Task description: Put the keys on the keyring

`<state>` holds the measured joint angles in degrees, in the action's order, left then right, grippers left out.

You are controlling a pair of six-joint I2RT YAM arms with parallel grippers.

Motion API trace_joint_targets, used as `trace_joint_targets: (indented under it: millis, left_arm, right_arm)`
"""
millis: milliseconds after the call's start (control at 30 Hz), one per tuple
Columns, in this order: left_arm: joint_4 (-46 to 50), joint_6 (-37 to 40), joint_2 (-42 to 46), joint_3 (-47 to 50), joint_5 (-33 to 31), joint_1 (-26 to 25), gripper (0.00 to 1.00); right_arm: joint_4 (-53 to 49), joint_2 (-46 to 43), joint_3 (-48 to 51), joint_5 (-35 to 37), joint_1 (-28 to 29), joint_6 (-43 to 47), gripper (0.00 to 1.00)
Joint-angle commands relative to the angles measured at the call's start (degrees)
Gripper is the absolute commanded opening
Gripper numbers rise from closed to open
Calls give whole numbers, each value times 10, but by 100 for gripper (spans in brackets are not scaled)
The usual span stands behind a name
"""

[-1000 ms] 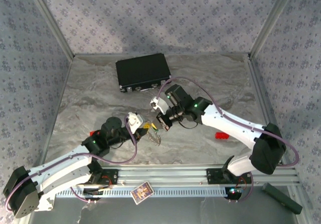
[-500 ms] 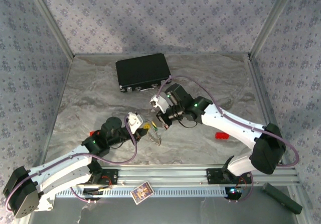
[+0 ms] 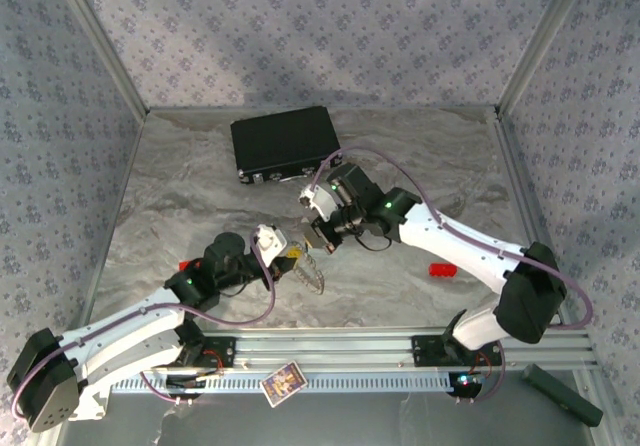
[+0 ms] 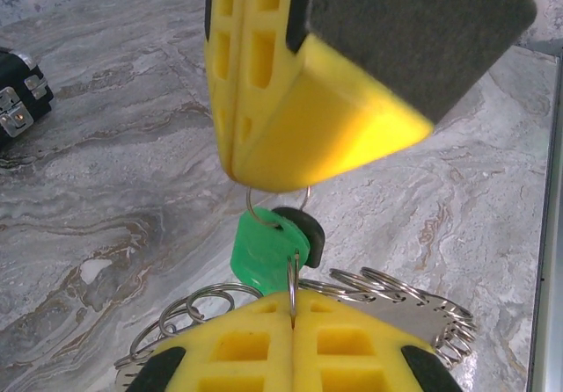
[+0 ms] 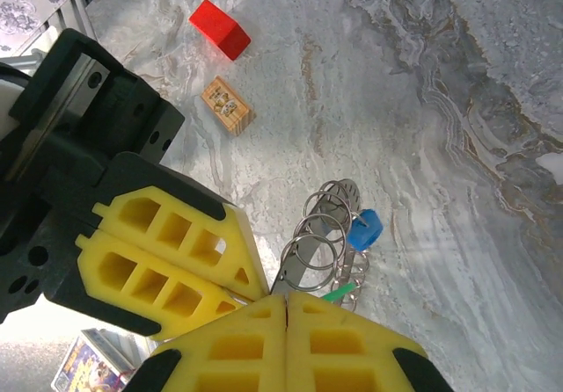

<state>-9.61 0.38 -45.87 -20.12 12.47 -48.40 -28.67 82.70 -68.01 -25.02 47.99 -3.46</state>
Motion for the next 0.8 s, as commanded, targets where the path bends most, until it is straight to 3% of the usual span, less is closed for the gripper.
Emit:
trace_joint_targets:
  millis: [0,267,433,767]
  left_arm:
    - [-10,1,7,-27,14,-2,0]
    - [-12,-36,-2,-39,68,5,0]
    - [-28,-60,-26,-42,108,19,0]
    - [-58,-59,-92,-63,177,26,0]
  right_arm:
    - [-7,-49,23,43,-2,49,0]
    - [109,-123,107,92,6,168,0]
    - [135,-153,152,43,14,318,0]
    - [90,-158,151,27,21,384,0]
